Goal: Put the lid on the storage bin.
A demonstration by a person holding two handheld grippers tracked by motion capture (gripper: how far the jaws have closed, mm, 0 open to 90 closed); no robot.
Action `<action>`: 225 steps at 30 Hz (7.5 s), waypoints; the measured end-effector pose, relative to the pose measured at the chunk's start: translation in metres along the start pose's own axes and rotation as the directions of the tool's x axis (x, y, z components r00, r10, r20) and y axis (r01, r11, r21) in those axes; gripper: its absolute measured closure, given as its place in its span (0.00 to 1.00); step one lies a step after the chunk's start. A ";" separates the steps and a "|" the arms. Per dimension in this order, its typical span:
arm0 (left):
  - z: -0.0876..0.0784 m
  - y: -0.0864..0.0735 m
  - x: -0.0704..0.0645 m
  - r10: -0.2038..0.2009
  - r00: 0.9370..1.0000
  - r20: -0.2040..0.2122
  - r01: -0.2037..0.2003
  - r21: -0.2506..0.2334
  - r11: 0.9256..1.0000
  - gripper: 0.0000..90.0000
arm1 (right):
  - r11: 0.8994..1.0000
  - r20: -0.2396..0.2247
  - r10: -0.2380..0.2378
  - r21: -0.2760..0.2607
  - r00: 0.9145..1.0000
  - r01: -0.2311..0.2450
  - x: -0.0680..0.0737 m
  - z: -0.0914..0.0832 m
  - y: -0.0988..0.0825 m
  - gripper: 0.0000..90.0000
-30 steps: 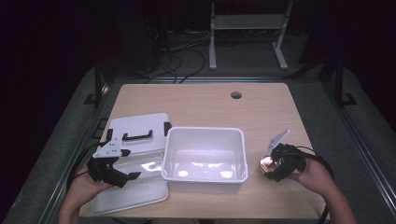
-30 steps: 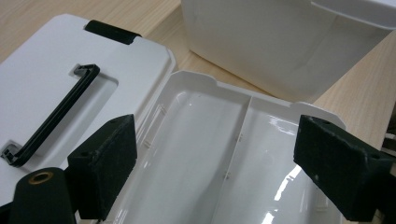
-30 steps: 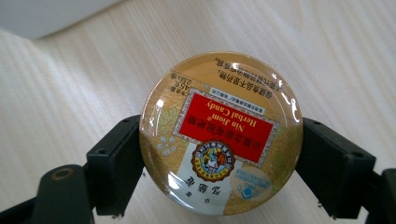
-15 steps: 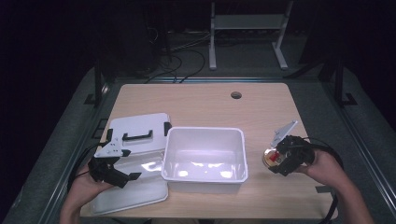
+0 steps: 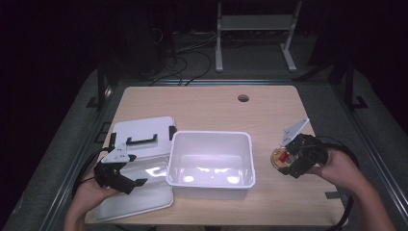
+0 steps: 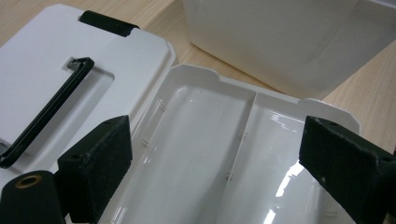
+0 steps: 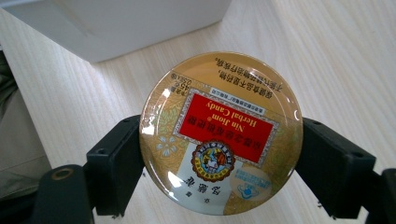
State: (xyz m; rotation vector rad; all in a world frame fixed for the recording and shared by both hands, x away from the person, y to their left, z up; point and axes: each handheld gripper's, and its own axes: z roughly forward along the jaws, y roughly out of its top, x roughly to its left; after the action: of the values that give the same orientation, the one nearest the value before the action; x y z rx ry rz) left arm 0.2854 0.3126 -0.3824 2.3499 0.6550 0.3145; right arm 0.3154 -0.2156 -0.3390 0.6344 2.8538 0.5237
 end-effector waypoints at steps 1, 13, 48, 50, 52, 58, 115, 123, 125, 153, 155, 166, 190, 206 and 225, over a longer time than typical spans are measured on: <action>0.000 0.000 0.000 0.000 1.000 -0.001 0.000 0.000 1.000 0.10 | 1.000 0.001 -0.004 -0.003 1.000 0.004 0.000 -0.002 0.001 0.22; -0.003 -0.004 0.003 -0.017 1.000 -0.010 0.017 -0.008 1.000 0.10 | 0.999 0.006 -0.042 -0.009 0.999 0.042 0.002 -0.016 0.016 0.22; -0.004 -0.008 0.003 -0.029 1.000 -0.008 0.028 -0.007 1.000 0.10 | 0.983 -0.049 -0.180 -0.029 0.982 0.179 0.019 -0.026 0.079 0.22; -0.004 -0.008 0.004 -0.031 0.999 -0.007 0.031 -0.007 0.999 0.10 | 0.982 -0.055 -0.186 -0.029 0.981 0.185 0.020 -0.025 0.084 0.22; -0.004 -0.008 0.004 -0.033 0.999 -0.007 0.033 -0.008 0.999 0.10 | 0.980 -0.059 -0.200 -0.027 0.978 0.198 0.021 -0.022 0.089 0.22; -0.003 -0.009 0.004 -0.035 0.999 -0.004 0.035 -0.007 0.999 0.10 | 0.975 -0.080 -0.221 -0.024 0.972 0.220 0.026 -0.014 0.101 0.22; -0.004 -0.014 0.007 -0.046 0.999 -0.003 0.046 -0.017 0.999 0.10 | 0.979 -0.200 -0.187 0.042 0.962 0.199 0.042 0.064 0.136 0.23; 0.000 -0.013 0.006 -0.043 0.999 0.004 0.043 -0.005 0.999 0.10 | 0.985 -0.169 -0.169 -0.046 0.971 0.164 0.038 0.043 0.128 0.25; 0.000 -0.013 0.006 -0.042 0.999 0.005 0.042 -0.004 0.999 0.10 | 0.987 -0.161 -0.155 -0.070 0.975 0.146 0.035 0.036 0.124 0.25; -0.002 -0.013 0.008 -0.028 0.999 0.017 0.029 -0.018 0.999 0.10 | 0.972 -0.047 0.085 -0.218 0.995 -0.093 0.008 -0.030 0.033 0.28; -0.001 -0.013 0.008 -0.027 1.000 0.016 0.027 -0.017 1.000 0.10 | 0.970 -0.042 0.112 -0.214 0.993 -0.118 0.008 -0.030 0.023 0.28; 0.000 -0.011 0.006 -0.033 0.999 -0.010 0.033 -0.017 0.999 0.06 | 0.949 -0.057 0.201 -0.237 0.978 -0.208 0.010 -0.012 -0.015 0.27; -0.007 -0.006 -0.006 0.098 0.995 0.023 -0.100 0.093 0.991 0.23 | 0.912 -0.024 0.303 -0.283 0.953 -0.297 0.043 0.030 -0.064 0.23; 0.004 -0.009 0.001 0.202 0.972 0.122 -0.228 0.259 0.939 0.49 | 0.913 -0.010 0.310 -0.275 0.951 -0.301 0.062 0.043 -0.075 0.23; 0.024 -0.024 0.016 0.152 0.965 0.215 -0.218 0.333 0.918 0.73 | 0.902 -0.017 0.325 -0.295 0.946 -0.315 0.060 0.043 -0.078 0.24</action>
State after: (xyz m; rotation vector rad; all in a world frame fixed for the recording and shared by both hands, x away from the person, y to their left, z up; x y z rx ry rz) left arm 0.2991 0.3233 -0.4151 2.7544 0.4244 0.0583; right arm 0.2428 -0.2421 -0.4133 1.0470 2.5717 0.9573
